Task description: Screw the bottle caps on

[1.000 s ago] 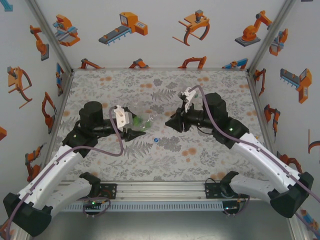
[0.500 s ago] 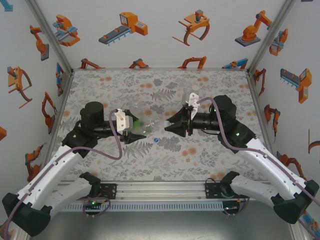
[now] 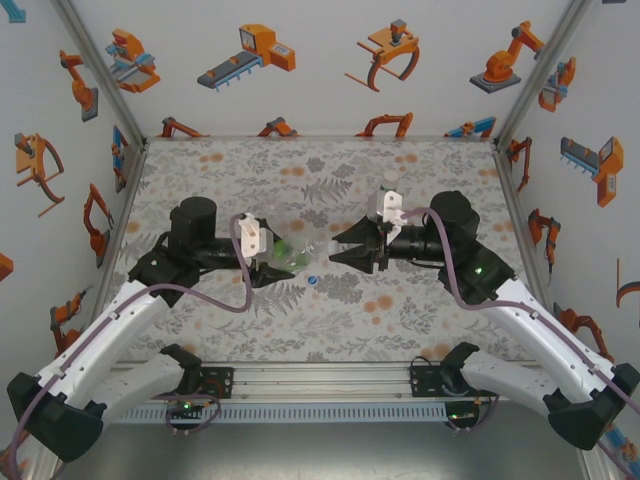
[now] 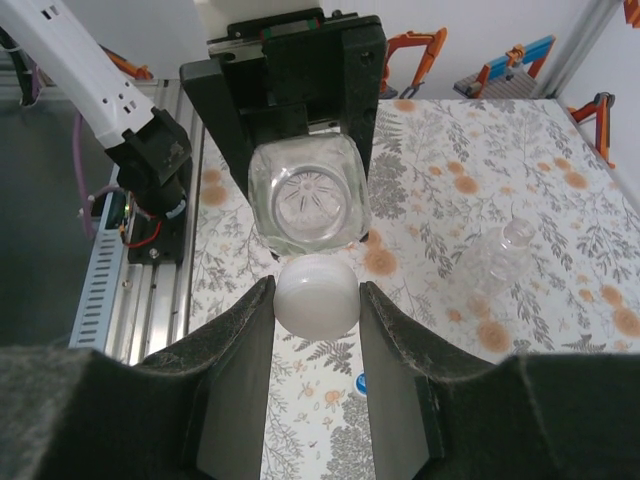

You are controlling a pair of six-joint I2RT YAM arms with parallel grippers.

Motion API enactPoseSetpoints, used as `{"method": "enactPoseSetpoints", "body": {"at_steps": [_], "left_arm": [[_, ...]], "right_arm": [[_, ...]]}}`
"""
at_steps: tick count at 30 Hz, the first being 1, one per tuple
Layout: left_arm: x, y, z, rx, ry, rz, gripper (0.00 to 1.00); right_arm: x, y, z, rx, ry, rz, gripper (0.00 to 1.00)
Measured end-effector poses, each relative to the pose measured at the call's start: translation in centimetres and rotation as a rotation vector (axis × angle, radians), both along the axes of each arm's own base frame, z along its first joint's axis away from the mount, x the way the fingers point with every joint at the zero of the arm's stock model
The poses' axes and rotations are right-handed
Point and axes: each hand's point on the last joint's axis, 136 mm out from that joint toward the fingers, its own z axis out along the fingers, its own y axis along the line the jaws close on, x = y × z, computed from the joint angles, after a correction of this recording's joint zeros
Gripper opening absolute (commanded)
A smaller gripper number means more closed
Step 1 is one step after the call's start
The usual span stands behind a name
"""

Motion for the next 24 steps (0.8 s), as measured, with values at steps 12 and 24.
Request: {"method": "enactPoseSetpoints", "body": {"at_steps": [12,24], "left_arm": [[-0.5,-0.2,-0.6,0.023,0.015,-0.019,0.00],[-0.8,-0.4,-1.2,0.050,0.039,-0.034,0.00]], "right_arm": [[-0.5,0.2,0.3,0.004,-0.020,0.023,0.08],[-1.1,0.6,0.3,0.002,-0.018,0.055,0.08]]}}
